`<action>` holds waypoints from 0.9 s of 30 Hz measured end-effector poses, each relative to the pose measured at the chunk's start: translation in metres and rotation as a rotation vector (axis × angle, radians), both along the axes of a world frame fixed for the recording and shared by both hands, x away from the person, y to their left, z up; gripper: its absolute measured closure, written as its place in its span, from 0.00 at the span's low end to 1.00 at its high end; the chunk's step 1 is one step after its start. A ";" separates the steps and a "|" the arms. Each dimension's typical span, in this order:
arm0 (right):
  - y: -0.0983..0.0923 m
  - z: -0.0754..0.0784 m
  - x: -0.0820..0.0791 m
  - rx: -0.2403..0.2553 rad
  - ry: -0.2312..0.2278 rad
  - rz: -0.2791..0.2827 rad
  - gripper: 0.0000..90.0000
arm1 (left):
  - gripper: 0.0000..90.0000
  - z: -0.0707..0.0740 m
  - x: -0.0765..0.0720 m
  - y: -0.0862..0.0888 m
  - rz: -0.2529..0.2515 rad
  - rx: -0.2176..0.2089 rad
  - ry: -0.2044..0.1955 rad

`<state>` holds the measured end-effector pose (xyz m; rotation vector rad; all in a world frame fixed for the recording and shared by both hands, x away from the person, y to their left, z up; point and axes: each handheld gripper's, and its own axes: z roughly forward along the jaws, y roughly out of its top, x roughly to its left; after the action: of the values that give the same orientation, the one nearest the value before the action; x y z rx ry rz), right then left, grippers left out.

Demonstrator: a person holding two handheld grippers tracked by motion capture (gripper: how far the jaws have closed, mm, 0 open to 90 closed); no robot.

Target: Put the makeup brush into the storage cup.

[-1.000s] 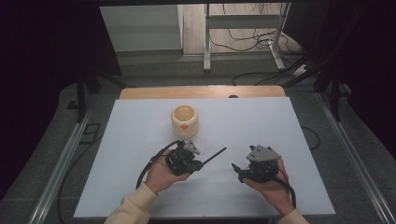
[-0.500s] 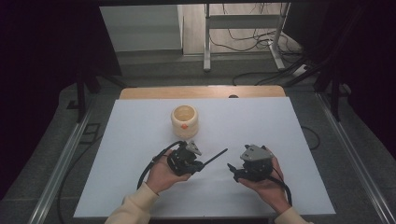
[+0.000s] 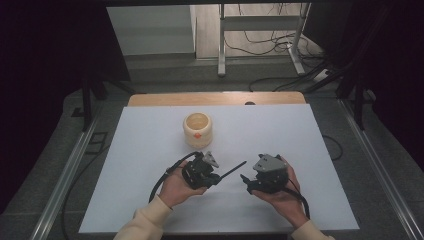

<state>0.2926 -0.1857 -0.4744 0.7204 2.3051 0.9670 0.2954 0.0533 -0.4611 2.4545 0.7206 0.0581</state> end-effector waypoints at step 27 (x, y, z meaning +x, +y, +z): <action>0.018 -0.004 0.002 -0.097 -0.030 0.063 0.23 | 0.93 0.007 0.013 -0.023 -0.048 0.067 0.018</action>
<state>0.2950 -0.1676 -0.4781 0.5922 2.3431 0.8804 0.3087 0.0304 -0.4537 2.5381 0.6774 0.0420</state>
